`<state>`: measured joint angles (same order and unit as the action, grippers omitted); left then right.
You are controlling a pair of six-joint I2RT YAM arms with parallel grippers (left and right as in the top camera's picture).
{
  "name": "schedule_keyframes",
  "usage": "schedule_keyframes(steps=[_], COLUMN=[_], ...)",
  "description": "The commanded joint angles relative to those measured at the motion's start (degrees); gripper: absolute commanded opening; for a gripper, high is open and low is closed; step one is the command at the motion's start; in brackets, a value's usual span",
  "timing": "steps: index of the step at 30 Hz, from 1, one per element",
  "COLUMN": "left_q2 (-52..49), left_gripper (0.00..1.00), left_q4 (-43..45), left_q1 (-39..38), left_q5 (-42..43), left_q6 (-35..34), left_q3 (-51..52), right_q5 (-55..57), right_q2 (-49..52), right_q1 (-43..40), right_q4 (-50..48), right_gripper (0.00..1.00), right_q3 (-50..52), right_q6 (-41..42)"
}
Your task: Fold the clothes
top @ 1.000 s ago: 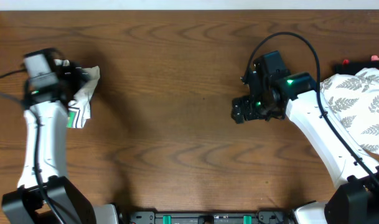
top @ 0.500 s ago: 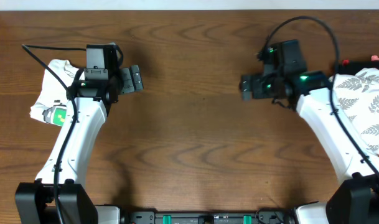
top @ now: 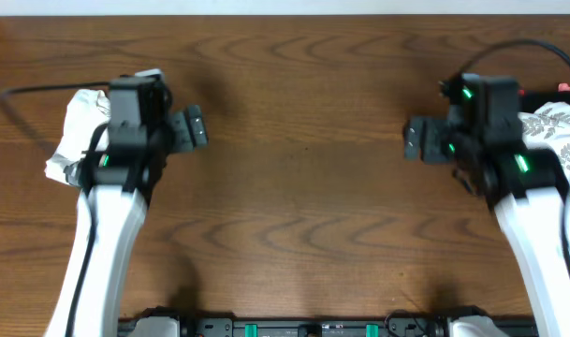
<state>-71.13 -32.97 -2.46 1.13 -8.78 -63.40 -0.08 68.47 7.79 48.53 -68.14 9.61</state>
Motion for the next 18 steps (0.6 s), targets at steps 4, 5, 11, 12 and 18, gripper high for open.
schedule_keyframes(steps=[4,5,11,12,18], left_q2=[17.4,20.15,30.53,30.97,30.08], left_gripper=[0.98,0.98,0.98,0.98,0.98], left_q4=[2.91,3.5,7.58,7.26,1.44], left_q1=[0.07,0.07,0.07,0.07,0.07], left_q5=[5.01,4.79,1.9,1.88,1.88], left_q6=[0.48,-0.98,-4.22,-4.2,-4.2], left_q3=[11.3,13.49,24.44,25.09,25.27], right_q5=[2.69,3.17,4.02,2.67,2.19], right_q2=[-19.85,-23.02,-38.47,-40.02,-42.23], right_q1=[1.07,1.07,1.07,1.07,1.07], right_q4=[-2.34,-2.51,-2.43,-2.36,3.96], right_gripper=[0.99,0.99,0.99,0.99,0.99], right_q3=[14.4,16.5,25.05,25.88,26.62], right_q6=[0.24,0.24,0.24,0.22,0.2])
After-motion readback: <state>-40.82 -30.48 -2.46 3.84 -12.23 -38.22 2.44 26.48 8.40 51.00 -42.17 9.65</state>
